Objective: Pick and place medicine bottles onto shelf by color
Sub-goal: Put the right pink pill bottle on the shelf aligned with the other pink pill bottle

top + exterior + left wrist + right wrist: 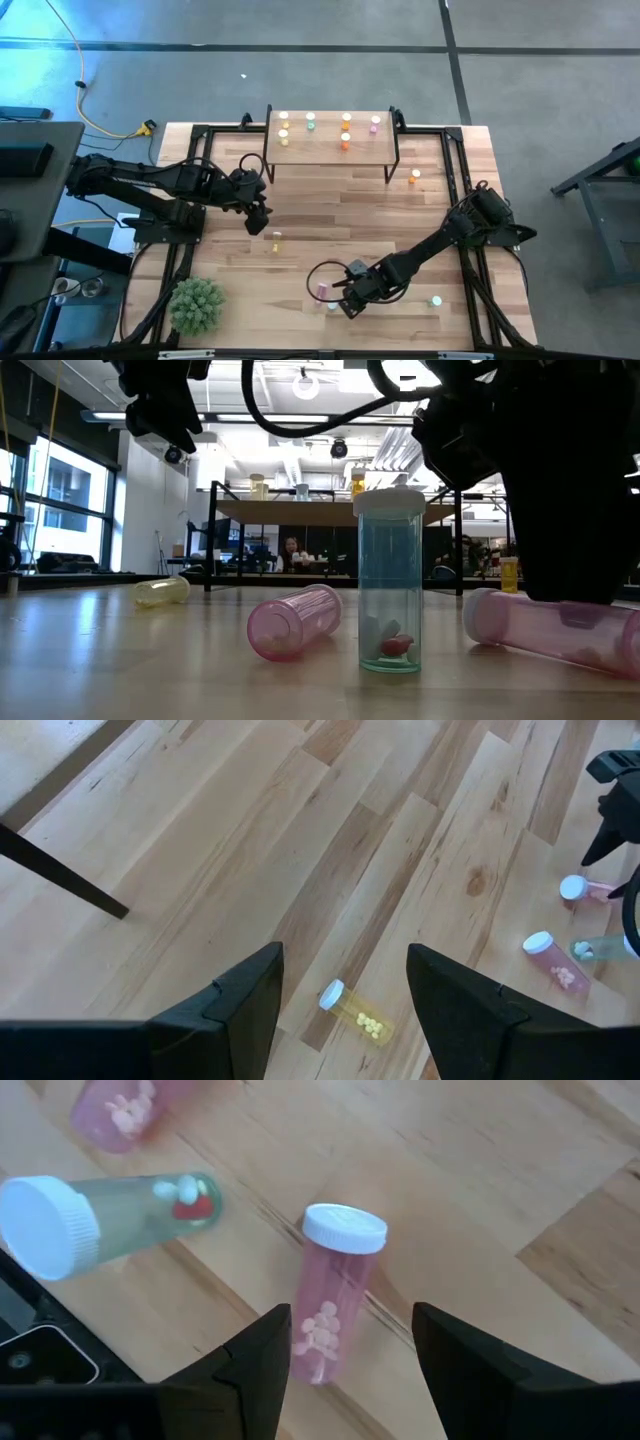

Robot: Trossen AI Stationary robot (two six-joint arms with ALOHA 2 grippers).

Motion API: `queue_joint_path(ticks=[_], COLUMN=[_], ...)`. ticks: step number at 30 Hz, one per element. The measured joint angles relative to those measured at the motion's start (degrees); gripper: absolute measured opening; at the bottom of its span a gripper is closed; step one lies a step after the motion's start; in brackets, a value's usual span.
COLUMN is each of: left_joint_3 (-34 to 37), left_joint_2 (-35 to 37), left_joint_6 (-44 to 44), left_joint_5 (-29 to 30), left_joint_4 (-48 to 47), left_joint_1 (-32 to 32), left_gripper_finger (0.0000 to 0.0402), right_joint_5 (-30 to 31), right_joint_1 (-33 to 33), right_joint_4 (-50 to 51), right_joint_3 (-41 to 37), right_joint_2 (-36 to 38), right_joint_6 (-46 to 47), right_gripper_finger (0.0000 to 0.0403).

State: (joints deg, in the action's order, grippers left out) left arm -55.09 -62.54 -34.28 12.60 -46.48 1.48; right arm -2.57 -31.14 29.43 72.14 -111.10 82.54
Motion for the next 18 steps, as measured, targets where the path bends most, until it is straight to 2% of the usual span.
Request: queue_joint_path(ticks=[14, 18], left_joint_3=[0.0, 0.0], left_joint_2=[0.0, 0.0], left_joint_6=[0.61, 0.63], left_joint_5=[0.0, 0.0], left_joint_4=[-0.26, -0.28], left_joint_1=[0.0, 0.0], left_gripper_finger=[0.0204, 0.0204], right_joint_5=[-4.09, -4.12], right_joint_1=[0.13, 0.13], right_joint_4=[-4.19, -3.85], right_joint_3=[0.2, 0.18], right_joint_2=[-3.29, -3.35], right_joint_6=[2.84, 4.6], right_gripper_finger=[0.0199, 0.0176])
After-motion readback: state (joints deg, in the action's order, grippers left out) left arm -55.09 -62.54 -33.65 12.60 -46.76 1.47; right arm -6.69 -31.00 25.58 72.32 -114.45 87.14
